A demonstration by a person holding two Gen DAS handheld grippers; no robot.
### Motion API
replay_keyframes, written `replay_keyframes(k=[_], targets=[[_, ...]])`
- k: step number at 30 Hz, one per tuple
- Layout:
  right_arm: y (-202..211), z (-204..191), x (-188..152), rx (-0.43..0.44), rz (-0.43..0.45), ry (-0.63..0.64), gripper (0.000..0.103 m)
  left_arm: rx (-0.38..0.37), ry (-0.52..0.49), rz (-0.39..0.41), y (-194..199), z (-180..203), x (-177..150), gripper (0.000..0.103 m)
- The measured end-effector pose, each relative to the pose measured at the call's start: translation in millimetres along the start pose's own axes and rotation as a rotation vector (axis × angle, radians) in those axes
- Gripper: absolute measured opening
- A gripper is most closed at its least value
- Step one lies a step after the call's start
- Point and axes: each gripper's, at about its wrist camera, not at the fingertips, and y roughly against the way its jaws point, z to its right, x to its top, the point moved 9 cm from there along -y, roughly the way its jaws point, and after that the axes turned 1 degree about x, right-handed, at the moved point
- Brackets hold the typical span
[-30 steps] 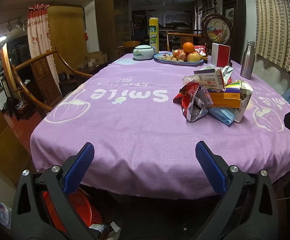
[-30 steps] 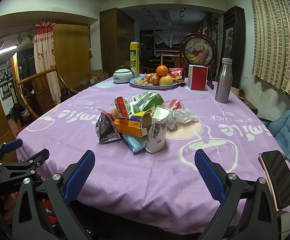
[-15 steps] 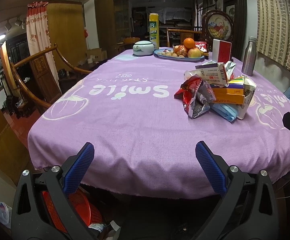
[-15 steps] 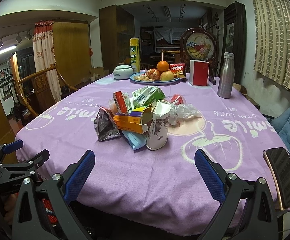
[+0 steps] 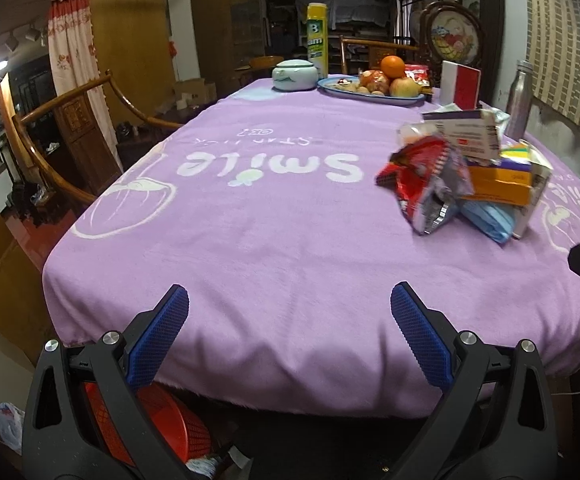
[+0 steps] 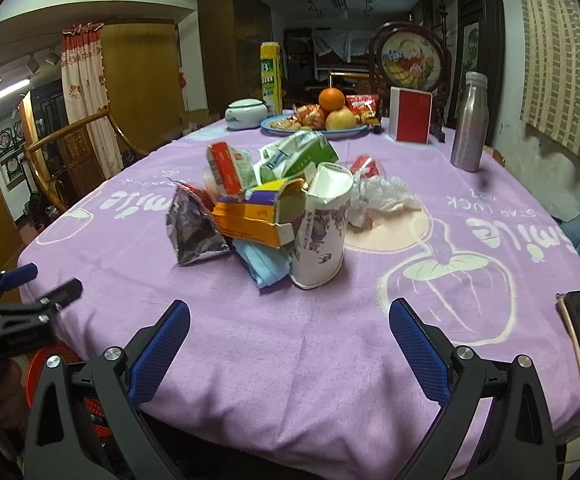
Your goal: Collect trash
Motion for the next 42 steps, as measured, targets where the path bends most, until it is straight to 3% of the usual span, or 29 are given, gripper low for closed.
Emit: replay_keyframes(k=[5, 8, 16, 18, 20, 23, 26, 29, 33, 40, 42], targets=[[-15.5, 10.2, 3.6, 0.016, -0.016, -0.035, 0.097, -0.047, 0.007, -0.019, -15.2, -2.4, 14.9, 0.097], [-24.9, 15.5, 6.3, 0.013, -0.029, -0.044, 0.097, -0.120, 0.006, -0.027, -20.4, 9.8, 29.1, 0.097], [-40.1, 34.6, 9.4, -0.004, -0.050, -0.076, 0.097, -0.376, -0.029, -0.057, -33.6, 82.4, 68.4, 0.097], [-40.3, 38.7, 10.6, -0.005, -0.049, -0.086, 0.097, -0.396, -0.059, -0.057, -40.6, 103.0, 75.1, 0.097], [-40.4, 42.4, 10.9, -0.011, -0.047, -0.089, 0.097, -0.374, -0.098, -0.057, -51.9, 114.2, 78.6, 0.097], [-41.6, 44.8, 11.1, -0.013, -0.051, -0.088, 0.097, -0.242, -0.119, -0.072, -74.4, 97.8, 78.9, 0.097], [-43.5, 42.8, 15.0, -0.001, -0.048, -0.074, 0.097, -0.094, -0.053, -0.104, -92.0, 36.1, 70.2, 0.097], [-48.5, 32.6, 22.1, 0.033, -0.043, -0.049, 0.097, -0.023, 0.072, -0.139, -92.1, -24.5, 60.2, 0.097], [-55.1, 18.5, 23.7, 0.060, -0.048, -0.022, 0.097, -0.049, 0.128, -0.109, -70.8, -45.6, 58.0, 0.096], [-49.7, 19.1, 19.7, 0.065, -0.049, -0.019, 0.097, -0.189, -0.030, -0.036, -47.9, 2.7, 51.5, 0.096], [-46.2, 21.6, 20.4, 0.071, -0.038, -0.026, 0.097, -0.185, -0.065, -0.034, -49.0, 9.8, 49.8, 0.096]])
